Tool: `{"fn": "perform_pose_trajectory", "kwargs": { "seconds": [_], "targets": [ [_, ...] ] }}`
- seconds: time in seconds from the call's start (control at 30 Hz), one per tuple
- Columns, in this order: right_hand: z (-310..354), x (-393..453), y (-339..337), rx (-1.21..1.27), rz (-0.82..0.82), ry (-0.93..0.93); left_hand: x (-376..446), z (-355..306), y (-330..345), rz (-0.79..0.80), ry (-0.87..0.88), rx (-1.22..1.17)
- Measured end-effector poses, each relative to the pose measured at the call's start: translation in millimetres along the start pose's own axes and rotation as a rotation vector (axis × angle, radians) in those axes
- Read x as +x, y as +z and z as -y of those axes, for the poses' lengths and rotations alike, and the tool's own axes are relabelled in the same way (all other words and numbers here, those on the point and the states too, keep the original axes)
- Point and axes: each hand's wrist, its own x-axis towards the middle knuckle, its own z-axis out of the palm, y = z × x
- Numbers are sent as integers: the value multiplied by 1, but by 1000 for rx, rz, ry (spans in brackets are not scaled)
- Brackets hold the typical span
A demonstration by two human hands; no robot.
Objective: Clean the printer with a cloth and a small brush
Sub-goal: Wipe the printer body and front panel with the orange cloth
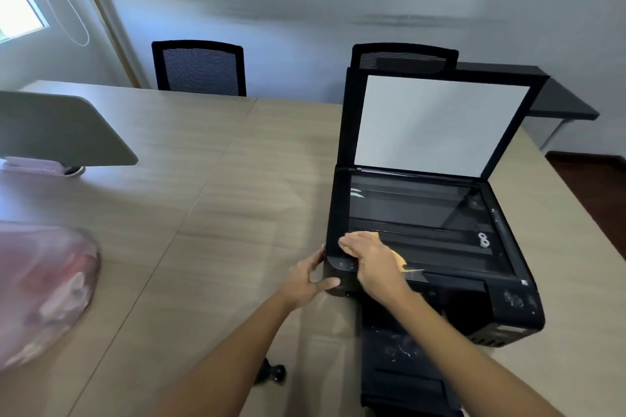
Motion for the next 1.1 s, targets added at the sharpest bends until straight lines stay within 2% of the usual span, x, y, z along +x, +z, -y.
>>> {"fn": "perform_pose_trajectory", "kwargs": {
  "seconds": [0.1, 0.17, 0.23, 0.3, 0.4, 0.5, 0.57, 0.67, 0.73, 0.83, 0.9, 0.97, 1.03, 1.1],
  "targets": [
    [19, -12, 11, -17, 118, -128, -3, -7, 1, 6, 5, 29],
    [-6, -32, -3, 6, 77, -213, -4, -11, -1, 34, -7, -1],
    [-33, -45, -19, 43, -32, -157, -5, -12, -2, 31, -7, -5],
    [-37, -34, -22, 43, -73, -52, -5, -10, 0, 2, -11, -10],
    [3, -4, 2, 32, 44, 72, 5, 8, 3, 7, -35, -6],
    [14, -15, 9, 83, 150, -75, -3, -6, 0, 8, -25, 53],
    [-10, -34, -8, 107, 62, -127, -9, -19, -5, 41, -21, 40],
    [-35, -38, -25, 39, -144, 72, -13, -24, -6, 65, -10, 19],
    [-21, -24, -14, 32, -178, 155, -16, -26, -4, 55, -1, 1],
    [2, -27, 9, 37, -11, -59, -16, -20, -1, 42, -14, -37],
    [-20, -46, -2, 22, -24, -144, -17, -21, -1, 48, 2, -63],
    [-59, -68, -29, -7, -154, -20, -20, -30, -2, 61, 25, -75],
    [-93, -87, -56, -19, -327, 205, -21, -30, -1, 52, 45, -89],
    [-102, -87, -55, -37, -429, 372, -21, -26, 0, 37, 47, -110]
  ]
}}
